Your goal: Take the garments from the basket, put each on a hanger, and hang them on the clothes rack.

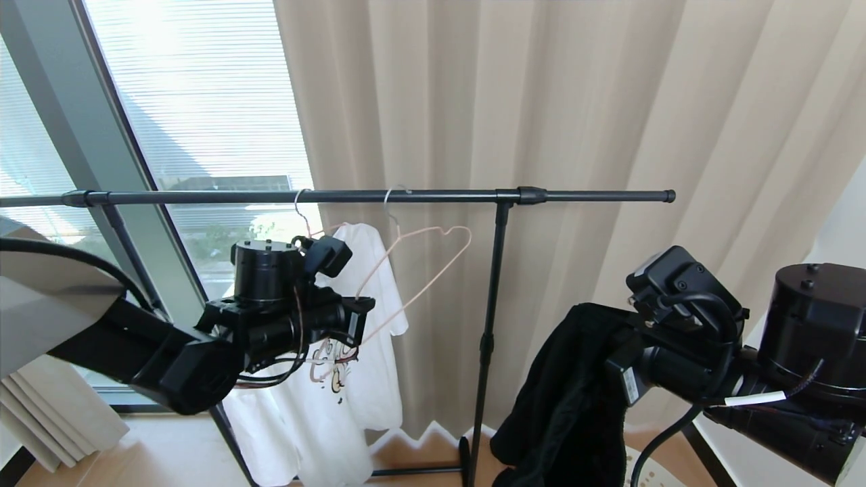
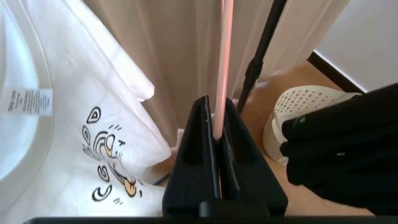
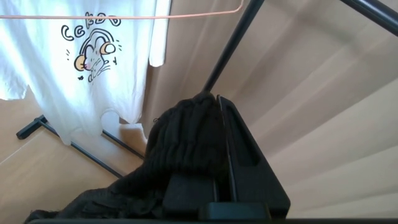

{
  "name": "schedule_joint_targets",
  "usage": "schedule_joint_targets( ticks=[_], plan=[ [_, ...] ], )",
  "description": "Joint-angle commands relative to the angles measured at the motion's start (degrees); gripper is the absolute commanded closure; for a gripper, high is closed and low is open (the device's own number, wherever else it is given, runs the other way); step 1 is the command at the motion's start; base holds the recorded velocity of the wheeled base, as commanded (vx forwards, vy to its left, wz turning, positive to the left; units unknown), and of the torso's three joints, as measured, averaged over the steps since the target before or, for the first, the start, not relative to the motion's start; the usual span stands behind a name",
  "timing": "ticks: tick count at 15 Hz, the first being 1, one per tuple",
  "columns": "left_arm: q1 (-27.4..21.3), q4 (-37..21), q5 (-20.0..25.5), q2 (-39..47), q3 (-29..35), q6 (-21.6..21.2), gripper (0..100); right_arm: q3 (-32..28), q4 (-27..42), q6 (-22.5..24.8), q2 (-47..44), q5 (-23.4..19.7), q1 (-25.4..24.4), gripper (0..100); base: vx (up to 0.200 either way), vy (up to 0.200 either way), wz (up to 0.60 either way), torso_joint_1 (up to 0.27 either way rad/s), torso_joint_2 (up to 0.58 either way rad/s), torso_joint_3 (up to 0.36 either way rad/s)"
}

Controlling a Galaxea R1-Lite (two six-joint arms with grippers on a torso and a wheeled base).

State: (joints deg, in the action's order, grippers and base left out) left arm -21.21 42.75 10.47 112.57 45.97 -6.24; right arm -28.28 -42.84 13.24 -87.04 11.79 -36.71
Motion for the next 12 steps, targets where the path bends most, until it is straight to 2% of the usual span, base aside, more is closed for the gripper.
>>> schedule_joint_targets(
  ticks=[1,6,7,8,10,12],
  plan=[
    [0.0,3.4,0.1,-7.6,-9.5,0.0,100,-0.1,-0.1,0.0,-0.1,0.0,-0.1,100,0.0,0.0,0.0,0.0,0.0,0.0],
    [-1.9,14.1,0.1,-14.5,-25.6,0.0,100,-0.3,-0.1,-0.1,-0.6,0.0,-0.9,100,0.0,0.0,0.0,0.0,0.0,0.0],
    [-2.2,15.5,0.0,-14.9,-27.3,0.0,100,-0.3,-0.1,-0.1,-0.6,0.0,-0.9,100,0.0,0.0,0.0,0.0,0.0,0.0],
    [-3.5,19.4,0.1,-16.7,-31.4,0.0,100,-0.5,-0.1,-0.1,-0.7,0.1,-0.8,100,0.0,0.0,0.0,0.0,0.0,0.0],
    [-5.9,23.5,0.1,-18.4,-36.5,-0.2,100,-0.8,0.1,0.0,-0.7,0.9,-0.6,100,0.0,0.0,0.0,0.0,0.0,0.0],
    [-7.4,24.4,0.0,-18.7,-37.9,-0.5,100,-1.2,0.2,0.1,-0.8,3.4,-0.6,100,0.0,0.0,0.0,0.0,0.0,0.0]
  ],
)
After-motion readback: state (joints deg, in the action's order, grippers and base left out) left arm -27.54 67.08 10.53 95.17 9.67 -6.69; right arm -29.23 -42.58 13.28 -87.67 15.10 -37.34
